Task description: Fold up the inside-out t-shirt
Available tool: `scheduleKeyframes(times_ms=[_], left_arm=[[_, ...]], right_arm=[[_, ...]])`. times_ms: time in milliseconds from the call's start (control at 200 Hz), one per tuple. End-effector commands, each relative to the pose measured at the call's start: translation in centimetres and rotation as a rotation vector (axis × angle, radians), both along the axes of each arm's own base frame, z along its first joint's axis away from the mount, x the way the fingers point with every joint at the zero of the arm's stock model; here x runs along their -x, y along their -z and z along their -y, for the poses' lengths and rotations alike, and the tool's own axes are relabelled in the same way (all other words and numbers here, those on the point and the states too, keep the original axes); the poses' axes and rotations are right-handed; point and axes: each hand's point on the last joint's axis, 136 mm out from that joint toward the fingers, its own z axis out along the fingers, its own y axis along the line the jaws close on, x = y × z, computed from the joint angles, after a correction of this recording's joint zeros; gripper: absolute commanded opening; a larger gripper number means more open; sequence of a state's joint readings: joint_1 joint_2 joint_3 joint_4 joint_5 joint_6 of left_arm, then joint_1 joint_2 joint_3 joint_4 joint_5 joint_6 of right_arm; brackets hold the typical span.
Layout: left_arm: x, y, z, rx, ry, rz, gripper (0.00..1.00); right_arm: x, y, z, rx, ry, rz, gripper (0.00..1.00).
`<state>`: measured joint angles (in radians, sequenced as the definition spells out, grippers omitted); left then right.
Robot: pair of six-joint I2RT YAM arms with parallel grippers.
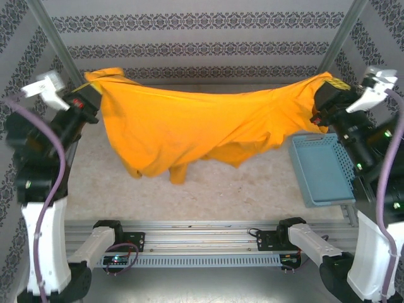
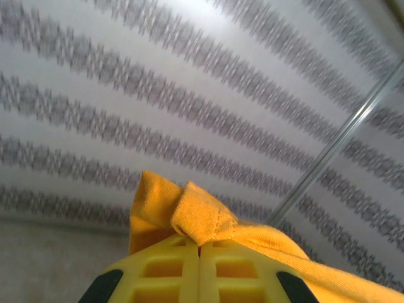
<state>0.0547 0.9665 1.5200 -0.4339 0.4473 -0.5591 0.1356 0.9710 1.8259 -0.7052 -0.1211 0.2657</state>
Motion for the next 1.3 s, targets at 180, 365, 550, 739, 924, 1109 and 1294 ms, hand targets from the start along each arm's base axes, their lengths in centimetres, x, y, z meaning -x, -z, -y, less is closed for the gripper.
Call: scheduleKeyframes(times_ms=[180,365,550,739,924,1109,1294], left_arm=[[-12.8,25.8,1.3,0.083,0.115,-0.854,0.00],[-12.5,18.5,2.2,0.007,0.132,-0.577,0.00],[-10.3,14.6,0.7,-0.001,0.027,-0.353,0.00],[-10.3,16.3,1.5,0.017,0.078,-0.448,0.00],[-8.5,14.1,3.1,0.037,0.172,-0.405,0.00],[-8.6,20.8,3.6,0.056,0.201,-0.635,0.00],[-8.5,28.1,4.6,0.072,0.245,-0.809,0.04]], right_arm=[[-12.9,17.5,-0.8,0.057,0.076,-0.507,0.00],[-12.4,14.7,-1.6,0.062,0.049,-0.414,0.00],[-10.7,11.8,-1.2,0.044,0.059,-0.306,0.00],[-10.9,13.1,-0.6,0.076,0.091,-0.363,0.00],[-9.6,11.7,0.7,0.086,0.135,-0.314,0.00],[-10.4,18.2,0.1,0.071,0.100,-0.475,0.00],[-10.2,22.6,-1.3,0.024,0.035,-0.562,0.00]])
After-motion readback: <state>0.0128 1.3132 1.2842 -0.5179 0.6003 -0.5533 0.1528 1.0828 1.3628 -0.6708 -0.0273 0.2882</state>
